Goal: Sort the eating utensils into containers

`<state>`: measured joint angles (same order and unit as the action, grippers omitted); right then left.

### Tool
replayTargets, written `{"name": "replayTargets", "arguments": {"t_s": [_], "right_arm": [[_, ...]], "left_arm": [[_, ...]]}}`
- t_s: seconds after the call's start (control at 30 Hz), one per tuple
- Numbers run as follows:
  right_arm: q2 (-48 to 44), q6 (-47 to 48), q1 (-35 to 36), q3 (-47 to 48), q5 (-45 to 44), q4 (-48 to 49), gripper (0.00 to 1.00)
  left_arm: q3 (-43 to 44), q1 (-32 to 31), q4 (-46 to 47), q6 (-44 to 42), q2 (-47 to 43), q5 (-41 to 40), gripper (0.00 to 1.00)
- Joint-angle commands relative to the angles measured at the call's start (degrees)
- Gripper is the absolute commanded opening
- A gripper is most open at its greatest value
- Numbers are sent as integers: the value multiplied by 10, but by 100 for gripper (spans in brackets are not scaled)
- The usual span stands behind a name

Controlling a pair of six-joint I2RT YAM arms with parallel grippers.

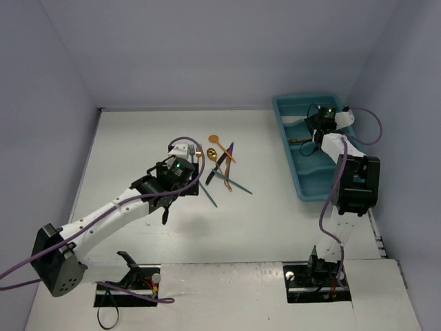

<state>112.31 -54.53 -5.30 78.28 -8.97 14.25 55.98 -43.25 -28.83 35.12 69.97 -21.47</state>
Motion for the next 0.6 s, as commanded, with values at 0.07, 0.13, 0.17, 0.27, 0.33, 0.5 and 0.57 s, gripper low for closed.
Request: {"name": "replayTargets", "arguments": {"t_s": [0.07, 0.13, 0.17, 0.27, 0.33, 0.5, 0.57], "right_arm": [[-183, 104, 0, -22, 112, 22, 46], [-238, 115, 5, -56, 133, 15, 46], [-269, 118, 10, -79, 137, 13, 46], [-352, 123, 22, -147, 147, 9, 47], [-403, 117, 29, -190, 152, 8, 48], [-483, 98, 70, -250, 159, 6, 48], [-508, 99, 88, -264, 159, 1, 48]], "left_arm": [[79, 70, 62, -15, 87, 88, 73], [99, 93, 75, -22, 122, 106, 73], [110, 103, 81, -25, 141, 115, 73], [153, 129, 84, -31, 201, 135, 71], [184, 147, 84, -32, 240, 144, 69], [239, 175, 93, -43, 312, 158, 63], [263, 182, 85, -49, 348, 158, 61]]}}
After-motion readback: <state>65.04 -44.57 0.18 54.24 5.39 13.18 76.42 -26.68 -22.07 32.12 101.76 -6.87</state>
